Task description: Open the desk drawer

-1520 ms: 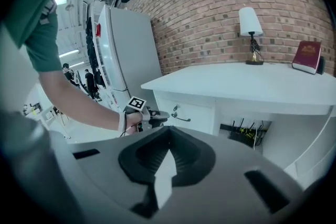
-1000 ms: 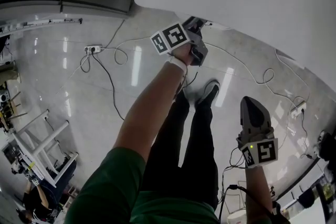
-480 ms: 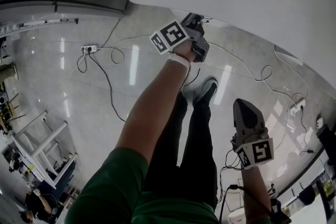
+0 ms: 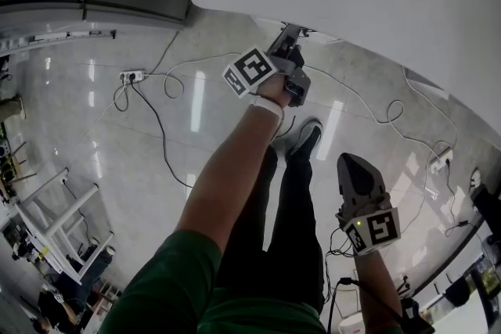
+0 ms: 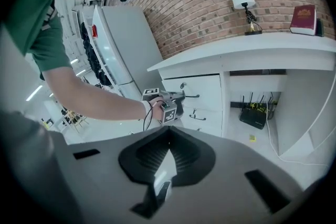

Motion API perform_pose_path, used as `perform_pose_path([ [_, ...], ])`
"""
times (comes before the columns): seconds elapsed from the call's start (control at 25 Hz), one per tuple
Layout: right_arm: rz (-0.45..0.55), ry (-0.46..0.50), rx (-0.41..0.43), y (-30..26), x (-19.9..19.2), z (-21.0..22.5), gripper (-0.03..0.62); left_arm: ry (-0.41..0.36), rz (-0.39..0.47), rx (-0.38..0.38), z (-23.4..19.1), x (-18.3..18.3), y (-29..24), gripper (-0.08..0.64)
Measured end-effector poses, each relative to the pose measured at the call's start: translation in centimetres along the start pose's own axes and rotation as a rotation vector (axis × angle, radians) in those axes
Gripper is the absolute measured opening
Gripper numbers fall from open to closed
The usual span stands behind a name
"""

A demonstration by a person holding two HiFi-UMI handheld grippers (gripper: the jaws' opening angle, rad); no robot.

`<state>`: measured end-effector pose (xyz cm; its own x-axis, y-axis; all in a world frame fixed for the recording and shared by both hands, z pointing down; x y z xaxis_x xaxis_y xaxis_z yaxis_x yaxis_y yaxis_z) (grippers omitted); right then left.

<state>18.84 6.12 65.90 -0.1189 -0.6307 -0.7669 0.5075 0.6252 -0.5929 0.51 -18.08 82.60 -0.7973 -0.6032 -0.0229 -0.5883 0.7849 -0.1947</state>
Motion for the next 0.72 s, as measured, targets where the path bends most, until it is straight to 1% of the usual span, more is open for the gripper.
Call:
perform_pose_path([
  [0.2,0.015,0.001,0.001,0.0,0.4,-0.2,0.002,0.016,-0.007,-0.001,-0.5,-1.1,2.8,0.032],
  [0.48,0.026,0.011,0.009,0.0,1.8,-0.1,0.002,0.045,-0.005,0.032,-1.4,-2.6,6.9,0.031],
  [0.64,0.01,0.012,0.027,-0.5,2.1,0.4,0.002,0.06,-0.003,0.048,-2.0,-3.3,8.3,0.029],
  [0.72,0.005,0.006,0.037,-0.5,1.8,-0.1,0.002,0.064,-0.009,0.053,-2.2,-3.8,9.6,0.029],
])
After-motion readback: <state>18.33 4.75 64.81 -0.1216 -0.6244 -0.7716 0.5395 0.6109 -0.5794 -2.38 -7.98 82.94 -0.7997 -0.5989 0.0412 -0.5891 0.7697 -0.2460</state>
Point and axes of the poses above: the fingertips, and each gripper's own axes: y backward along the fingers, z to its right, x out of its top, the point moved 9 cm from there along y, backward along the fingers, and after that the axes turned 7 degrees about y, right-handed, at the moved point
